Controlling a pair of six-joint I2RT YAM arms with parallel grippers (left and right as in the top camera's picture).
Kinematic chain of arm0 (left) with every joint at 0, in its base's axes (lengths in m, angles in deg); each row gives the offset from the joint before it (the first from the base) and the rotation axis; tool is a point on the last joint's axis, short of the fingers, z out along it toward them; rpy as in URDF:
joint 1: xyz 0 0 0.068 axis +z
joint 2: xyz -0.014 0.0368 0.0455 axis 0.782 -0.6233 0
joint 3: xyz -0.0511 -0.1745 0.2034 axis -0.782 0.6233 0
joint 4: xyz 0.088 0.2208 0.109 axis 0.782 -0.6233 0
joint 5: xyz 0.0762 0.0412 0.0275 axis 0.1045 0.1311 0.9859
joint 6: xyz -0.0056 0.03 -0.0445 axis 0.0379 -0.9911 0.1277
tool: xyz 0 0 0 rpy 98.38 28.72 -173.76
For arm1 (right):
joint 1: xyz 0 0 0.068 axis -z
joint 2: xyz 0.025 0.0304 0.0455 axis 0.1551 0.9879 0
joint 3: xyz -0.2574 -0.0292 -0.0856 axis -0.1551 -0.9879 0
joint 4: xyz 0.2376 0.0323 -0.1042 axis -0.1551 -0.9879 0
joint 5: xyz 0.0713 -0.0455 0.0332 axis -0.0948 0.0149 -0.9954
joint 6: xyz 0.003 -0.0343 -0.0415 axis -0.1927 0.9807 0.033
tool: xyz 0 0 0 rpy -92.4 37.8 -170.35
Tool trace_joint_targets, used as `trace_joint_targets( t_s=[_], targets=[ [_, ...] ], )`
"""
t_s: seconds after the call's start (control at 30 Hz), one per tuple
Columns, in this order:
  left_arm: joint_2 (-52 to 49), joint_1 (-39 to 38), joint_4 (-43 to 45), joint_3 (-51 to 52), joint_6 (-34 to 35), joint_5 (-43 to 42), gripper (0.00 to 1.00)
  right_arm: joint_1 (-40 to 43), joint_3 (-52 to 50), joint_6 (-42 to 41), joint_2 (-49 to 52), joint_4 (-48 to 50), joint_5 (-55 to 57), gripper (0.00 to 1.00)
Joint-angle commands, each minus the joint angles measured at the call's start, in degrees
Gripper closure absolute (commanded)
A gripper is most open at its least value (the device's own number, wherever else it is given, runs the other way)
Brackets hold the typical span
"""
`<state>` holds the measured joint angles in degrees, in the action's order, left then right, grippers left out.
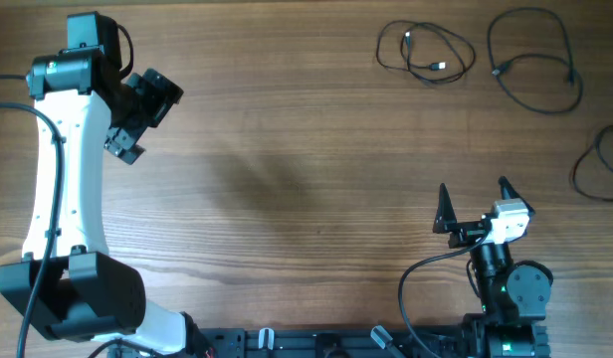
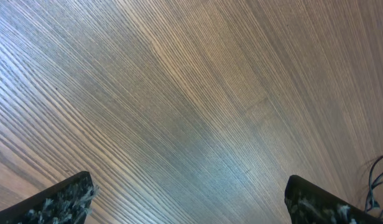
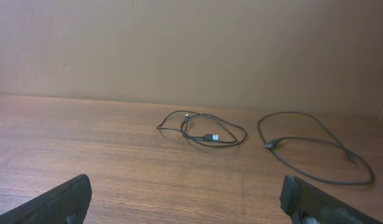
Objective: Untangle cables
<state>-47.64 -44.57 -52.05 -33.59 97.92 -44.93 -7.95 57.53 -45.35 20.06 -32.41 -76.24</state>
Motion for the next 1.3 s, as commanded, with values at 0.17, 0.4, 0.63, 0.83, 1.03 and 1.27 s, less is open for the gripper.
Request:
trace_joint_targets(
  t_s=[0.17, 0.4, 0.63, 0.83, 1.03, 1.27],
  targets=[
    [0.31, 0.11, 2.05, -0.63, 0.79, -1.68, 0.00, 0.28, -0.17, 0.76, -0.94, 0.13, 0.55, 0.00],
    [2.05, -2.23, 6.71, -0.55, -20.06, -14.27, 0.00, 0.28, -0.15, 0.79, -0.94, 0.11, 0.55, 0.00],
    [20.87, -5.46, 13.75, 9.38, -22.32, -14.47, 0.00, 0.28, -0.15, 0.76, -0.94, 0.09, 0.55, 0.00],
    [51.69, -5.49, 18.88, 30.45, -23.47, -9.70, 0.00, 0.28, -0.15, 0.79, -0.94, 0.09, 0.55, 0.00],
    [71.58, -5.49, 8.31, 35.10, -23.47, -6.43, 0.00, 0.28, -0.15, 0.79, -0.94, 0.09, 0.55, 0.00],
    [84.21, -5.51, -6.73, 35.10, -23.45, -6.40, 0.00, 0.28, -0.15, 0.76, -0.94, 0.11, 0.55, 0.00]
  ],
)
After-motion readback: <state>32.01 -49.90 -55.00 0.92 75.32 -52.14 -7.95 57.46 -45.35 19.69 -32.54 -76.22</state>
